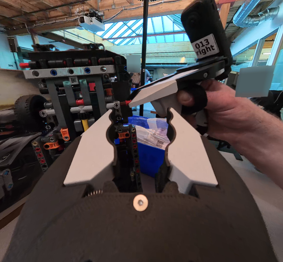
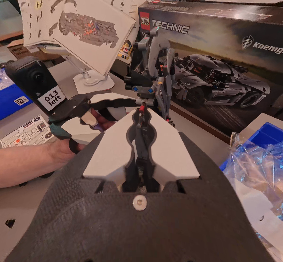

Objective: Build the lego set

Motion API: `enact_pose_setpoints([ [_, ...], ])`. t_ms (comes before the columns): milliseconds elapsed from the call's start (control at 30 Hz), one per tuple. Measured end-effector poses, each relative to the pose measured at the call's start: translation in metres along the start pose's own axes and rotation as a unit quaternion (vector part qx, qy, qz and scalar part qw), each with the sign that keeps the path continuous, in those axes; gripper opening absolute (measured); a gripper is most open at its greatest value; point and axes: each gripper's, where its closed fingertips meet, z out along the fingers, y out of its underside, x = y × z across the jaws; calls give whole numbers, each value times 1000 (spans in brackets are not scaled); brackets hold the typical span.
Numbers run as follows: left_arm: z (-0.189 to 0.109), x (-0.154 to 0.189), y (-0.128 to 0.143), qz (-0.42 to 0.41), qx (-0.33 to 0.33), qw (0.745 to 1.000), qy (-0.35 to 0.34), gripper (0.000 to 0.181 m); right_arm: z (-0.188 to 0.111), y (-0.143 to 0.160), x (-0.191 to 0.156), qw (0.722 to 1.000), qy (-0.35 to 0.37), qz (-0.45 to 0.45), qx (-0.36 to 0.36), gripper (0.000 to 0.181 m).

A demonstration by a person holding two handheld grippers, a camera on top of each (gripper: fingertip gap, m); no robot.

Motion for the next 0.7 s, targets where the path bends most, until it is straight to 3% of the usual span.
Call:
enact_pose_setpoints([
  [300, 3, -1, 3, 28, -5, 999, -18, 62, -1, 0, 2, 999, -11, -21, -46, 5],
  [433, 2, -3, 1, -1, 0, 1000, -20, 56, -2, 1, 2, 996, -7, -57, -64, 5],
  [533, 4, -2, 1, -8, 4, 1000, -30, 61, -1, 0, 3, 995, -3, -63, -73, 5],
  [700, 6, 4, -6, -76, 44, 995, -37, 87, 4, -2, 3, 996, -12, -51, -69, 4],
])
